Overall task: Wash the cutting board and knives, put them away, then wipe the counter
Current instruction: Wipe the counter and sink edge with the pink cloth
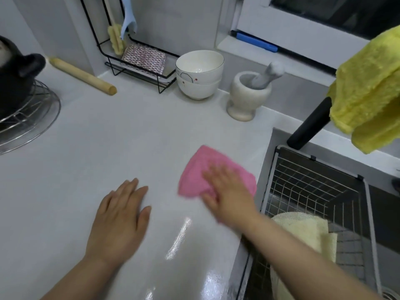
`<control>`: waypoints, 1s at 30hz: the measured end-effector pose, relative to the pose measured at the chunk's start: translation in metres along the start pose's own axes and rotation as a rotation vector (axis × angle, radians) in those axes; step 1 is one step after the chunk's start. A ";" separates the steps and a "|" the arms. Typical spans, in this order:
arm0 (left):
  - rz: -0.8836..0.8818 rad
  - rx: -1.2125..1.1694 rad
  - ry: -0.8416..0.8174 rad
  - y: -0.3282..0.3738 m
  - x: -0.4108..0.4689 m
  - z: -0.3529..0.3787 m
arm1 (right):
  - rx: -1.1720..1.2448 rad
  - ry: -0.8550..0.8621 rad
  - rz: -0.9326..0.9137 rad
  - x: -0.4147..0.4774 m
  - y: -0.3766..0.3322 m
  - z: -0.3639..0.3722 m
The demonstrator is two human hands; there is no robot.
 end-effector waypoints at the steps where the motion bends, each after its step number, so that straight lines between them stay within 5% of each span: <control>1: -0.005 0.001 -0.006 0.000 0.000 0.000 | 0.010 0.044 0.058 0.016 0.022 -0.014; 6: -0.011 -0.007 -0.019 -0.001 0.000 0.002 | 0.108 0.154 0.410 0.044 0.064 -0.048; 8: -0.023 -0.030 -0.021 -0.002 0.000 0.002 | 0.127 0.144 0.373 0.031 0.034 -0.021; 11: -0.045 -0.073 -0.007 -0.002 0.000 -0.001 | 0.052 0.099 0.028 -0.020 -0.046 0.020; 14: -0.050 -0.093 0.002 -0.003 0.001 -0.003 | 0.004 -0.102 -0.099 -0.050 -0.056 0.031; 16: -0.051 -0.102 0.009 -0.001 0.002 -0.003 | 0.068 -0.040 -0.040 -0.040 -0.021 0.009; 18: -0.043 -0.123 0.006 -0.001 0.001 -0.005 | 0.131 0.050 0.206 -0.027 0.020 -0.012; 22: -0.039 -0.156 -0.030 -0.001 0.000 -0.008 | 0.150 0.182 0.421 -0.037 0.007 -0.014; 30: -0.026 -0.239 -0.053 -0.004 -0.002 -0.012 | 0.179 0.139 0.213 -0.139 -0.096 0.045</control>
Point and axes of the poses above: each hand's wrist, its own x-axis towards the middle knuckle, its own z-axis out of the palm, y = z × x, the point moved 8 cm from there along x, towards the middle knuckle, and after that the axes turned 12 degrees about x, right-handed, at the moved point
